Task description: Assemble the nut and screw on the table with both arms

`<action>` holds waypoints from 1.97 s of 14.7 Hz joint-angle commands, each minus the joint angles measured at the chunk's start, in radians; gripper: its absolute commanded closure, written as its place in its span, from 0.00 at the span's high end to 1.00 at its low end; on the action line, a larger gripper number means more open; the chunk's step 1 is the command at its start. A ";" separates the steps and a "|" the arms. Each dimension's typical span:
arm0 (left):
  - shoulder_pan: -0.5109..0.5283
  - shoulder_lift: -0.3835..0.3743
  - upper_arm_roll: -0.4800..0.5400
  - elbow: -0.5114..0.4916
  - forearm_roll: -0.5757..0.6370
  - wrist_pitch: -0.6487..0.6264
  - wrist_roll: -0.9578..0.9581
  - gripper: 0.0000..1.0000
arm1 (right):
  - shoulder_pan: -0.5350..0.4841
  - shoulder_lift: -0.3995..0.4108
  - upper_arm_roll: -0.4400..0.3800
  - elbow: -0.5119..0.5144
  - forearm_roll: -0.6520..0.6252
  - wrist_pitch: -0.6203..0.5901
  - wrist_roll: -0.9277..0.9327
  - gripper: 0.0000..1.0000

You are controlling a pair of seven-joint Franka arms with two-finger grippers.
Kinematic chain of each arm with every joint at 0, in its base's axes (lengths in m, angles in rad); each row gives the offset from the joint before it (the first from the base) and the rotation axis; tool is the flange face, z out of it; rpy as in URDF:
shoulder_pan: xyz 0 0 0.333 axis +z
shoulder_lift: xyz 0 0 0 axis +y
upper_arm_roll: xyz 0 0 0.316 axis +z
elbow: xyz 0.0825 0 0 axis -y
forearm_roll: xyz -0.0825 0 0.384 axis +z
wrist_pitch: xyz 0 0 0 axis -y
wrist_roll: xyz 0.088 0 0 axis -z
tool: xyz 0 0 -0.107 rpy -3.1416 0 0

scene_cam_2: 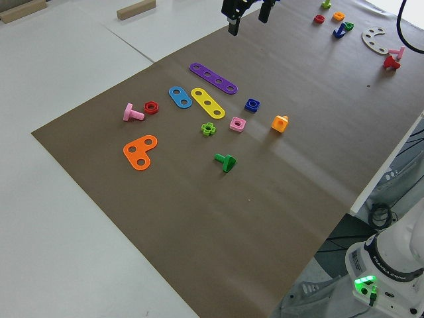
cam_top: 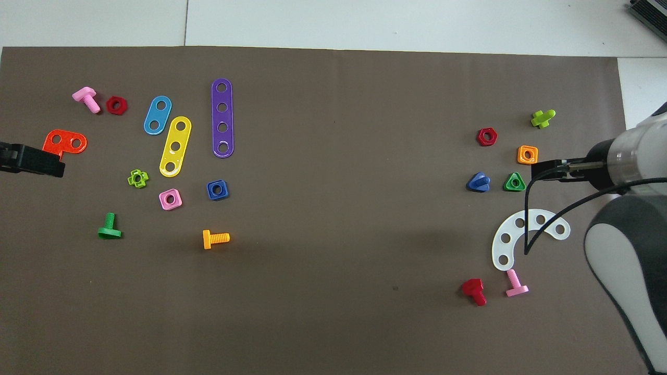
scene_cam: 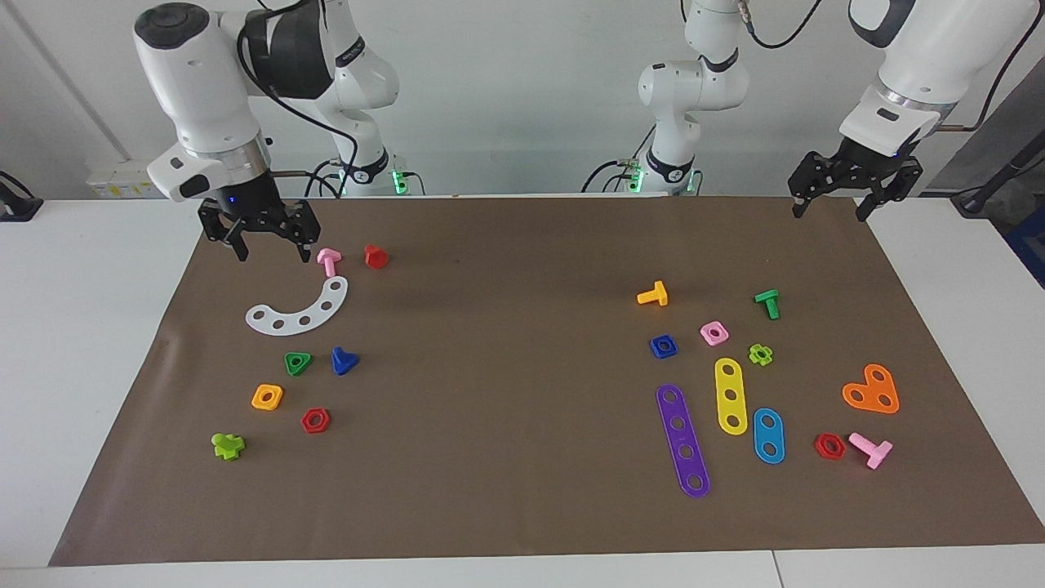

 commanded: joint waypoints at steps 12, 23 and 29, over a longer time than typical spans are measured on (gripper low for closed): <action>0.010 -0.019 -0.008 -0.019 0.004 -0.008 0.003 1.00 | 0.027 0.321 0.004 -0.118 0.021 0.425 -0.252 0.90; 0.010 -0.019 -0.008 -0.019 0.004 -0.008 0.003 1.00 | 0.027 0.336 0.003 -0.168 0.023 0.492 -0.275 0.50; 0.010 -0.019 -0.008 -0.019 0.004 -0.006 0.003 1.00 | 0.021 0.341 0.003 -0.169 0.023 0.492 -0.276 0.00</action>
